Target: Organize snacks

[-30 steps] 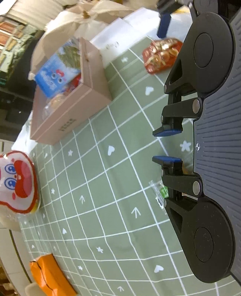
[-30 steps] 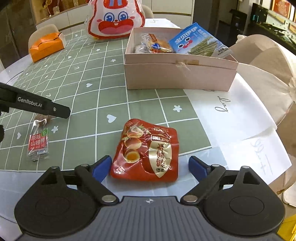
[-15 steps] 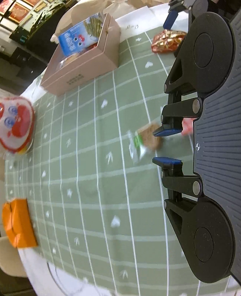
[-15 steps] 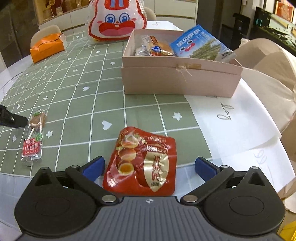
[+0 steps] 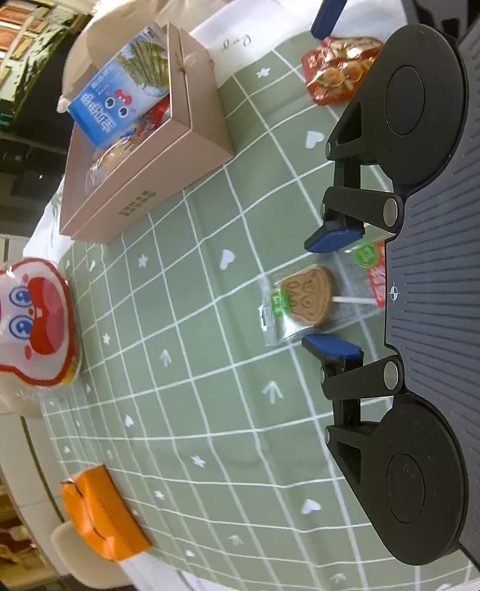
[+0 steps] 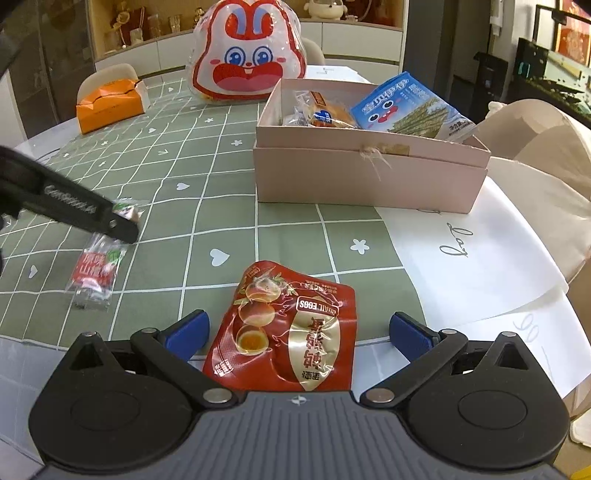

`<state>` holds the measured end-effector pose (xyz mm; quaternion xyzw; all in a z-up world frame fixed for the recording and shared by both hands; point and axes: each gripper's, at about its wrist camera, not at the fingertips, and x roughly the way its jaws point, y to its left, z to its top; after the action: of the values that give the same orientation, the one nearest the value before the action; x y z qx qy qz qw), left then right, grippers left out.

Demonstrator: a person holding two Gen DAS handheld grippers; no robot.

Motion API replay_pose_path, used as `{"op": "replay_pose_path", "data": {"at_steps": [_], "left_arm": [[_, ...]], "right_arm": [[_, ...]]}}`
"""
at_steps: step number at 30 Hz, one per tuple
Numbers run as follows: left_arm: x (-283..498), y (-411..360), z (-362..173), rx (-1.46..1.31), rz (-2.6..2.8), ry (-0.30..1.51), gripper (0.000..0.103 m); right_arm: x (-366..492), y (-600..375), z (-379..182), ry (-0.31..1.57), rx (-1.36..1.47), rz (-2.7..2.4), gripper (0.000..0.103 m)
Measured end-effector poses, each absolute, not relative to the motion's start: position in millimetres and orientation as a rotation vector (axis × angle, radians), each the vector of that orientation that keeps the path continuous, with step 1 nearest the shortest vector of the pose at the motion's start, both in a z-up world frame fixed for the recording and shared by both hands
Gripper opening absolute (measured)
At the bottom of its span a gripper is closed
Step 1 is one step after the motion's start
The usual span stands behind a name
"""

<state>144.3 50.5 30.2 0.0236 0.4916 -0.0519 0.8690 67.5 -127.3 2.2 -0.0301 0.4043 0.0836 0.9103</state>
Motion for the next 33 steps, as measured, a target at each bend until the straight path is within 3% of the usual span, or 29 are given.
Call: {"op": "replay_pose_path", "data": {"at_steps": [4, 7, 16, 20, 22, 23, 24, 33], "left_arm": [[152, 47, 29, 0.054, -0.117, 1.017, 0.059], [147, 49, 30, 0.048, -0.13, 1.009, 0.046], [80, 26, 36, 0.073, -0.328, 1.046, 0.044], [69, 18, 36, 0.115, -0.349, 1.053, 0.046], [68, 19, 36, 0.121, -0.362, 1.055, 0.048], [69, 20, 36, 0.116, -0.369, 1.056, 0.048], [70, 21, 36, 0.111, -0.375, 1.056, 0.047], [56, 23, 32, 0.149, -0.411, 0.976, 0.047]], "right_arm": [[63, -128, 2, 0.828, -0.054, 0.162, 0.103], [61, -128, 2, 0.836, -0.049, 0.158, 0.103], [69, -148, 11, 0.912, 0.033, 0.187, 0.103], [76, -142, 12, 0.918, 0.027, 0.137, 0.096], [76, -134, 12, 0.918, -0.016, 0.115, 0.087], [76, -131, 13, 0.916, -0.035, 0.114, 0.077], [74, -127, 15, 0.916, -0.049, 0.112, 0.075], [33, -131, 45, 0.892, -0.025, 0.03, 0.073]]}}
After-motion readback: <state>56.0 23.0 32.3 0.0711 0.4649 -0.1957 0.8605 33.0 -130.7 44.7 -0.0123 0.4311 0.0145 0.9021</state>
